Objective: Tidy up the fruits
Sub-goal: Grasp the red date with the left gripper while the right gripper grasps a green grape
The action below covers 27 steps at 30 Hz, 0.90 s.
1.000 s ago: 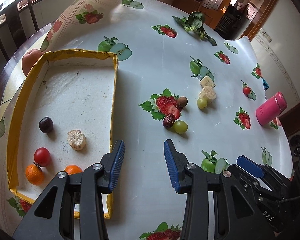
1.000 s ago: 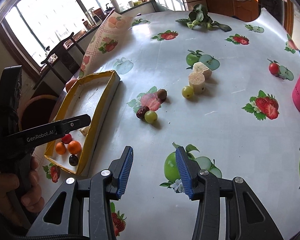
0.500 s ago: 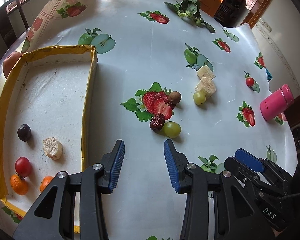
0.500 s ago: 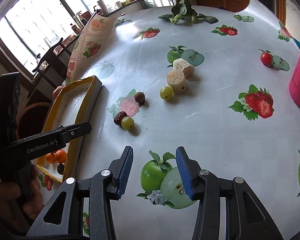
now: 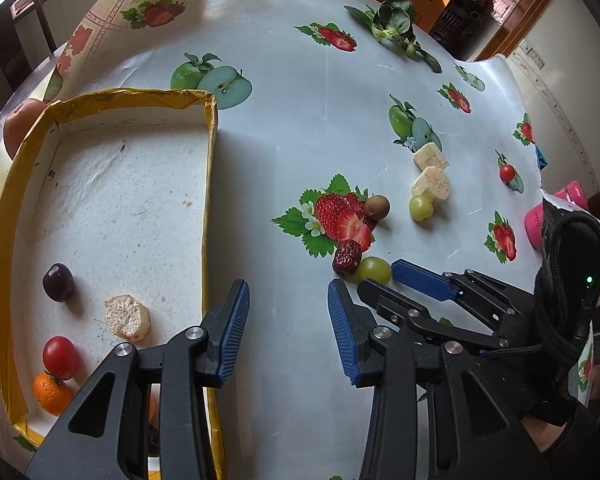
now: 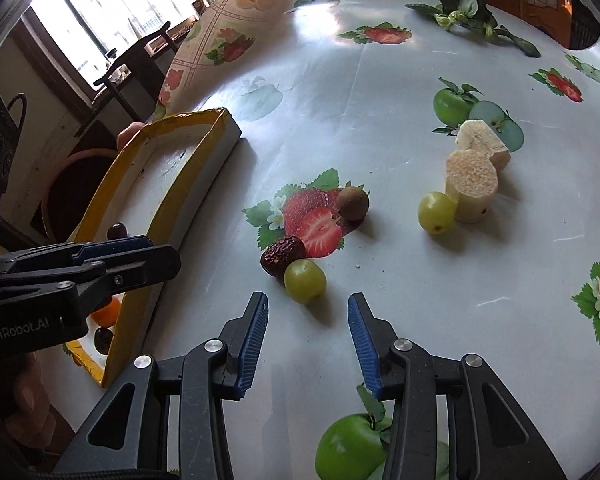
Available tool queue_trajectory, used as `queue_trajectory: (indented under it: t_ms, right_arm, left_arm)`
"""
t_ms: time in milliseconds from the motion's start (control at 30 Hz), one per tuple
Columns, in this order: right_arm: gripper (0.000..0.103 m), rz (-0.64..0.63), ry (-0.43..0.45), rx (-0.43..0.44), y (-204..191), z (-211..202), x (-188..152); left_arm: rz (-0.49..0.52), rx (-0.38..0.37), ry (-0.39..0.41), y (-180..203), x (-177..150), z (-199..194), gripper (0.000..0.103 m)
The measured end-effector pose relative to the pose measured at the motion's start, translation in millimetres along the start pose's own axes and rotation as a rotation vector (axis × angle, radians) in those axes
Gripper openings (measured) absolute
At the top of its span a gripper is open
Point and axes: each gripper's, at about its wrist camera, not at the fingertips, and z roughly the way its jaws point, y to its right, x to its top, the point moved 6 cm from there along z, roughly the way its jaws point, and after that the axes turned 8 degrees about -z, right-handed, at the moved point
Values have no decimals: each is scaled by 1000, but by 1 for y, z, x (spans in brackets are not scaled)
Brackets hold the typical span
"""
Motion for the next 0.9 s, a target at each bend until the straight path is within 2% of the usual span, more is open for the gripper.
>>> queue_trajectory:
  t_ms: [100, 133, 300, 500, 533, 633, 900]
  right_arm:
    - [30, -6, -4, 3, 0, 12, 7]
    - [24, -6, -4, 6, 1, 13, 8]
    - [23, 61, 27, 0, 18, -12, -3]
    - [23, 175, 44, -47, 50, -43, -29]
    - [23, 189, 45, -55, 54, -46, -33]
    - [23, 216, 43, -57, 62, -55, -44]
    - [23, 215, 75, -59, 53, -76, -48]
  left_arm:
    - [18, -7, -14, 8, 2, 8, 39]
    - [27, -10, -20, 13, 3, 11, 39]
    - [84, -22, -42, 36, 2, 29, 39]
    - [118, 43, -72, 53, 2, 65, 37]
    - [138, 60, -39, 57, 4, 64, 33]
    - [155, 84, -34, 60, 6, 67, 18]
    - [134, 94, -8, 54, -3, 44, 18]
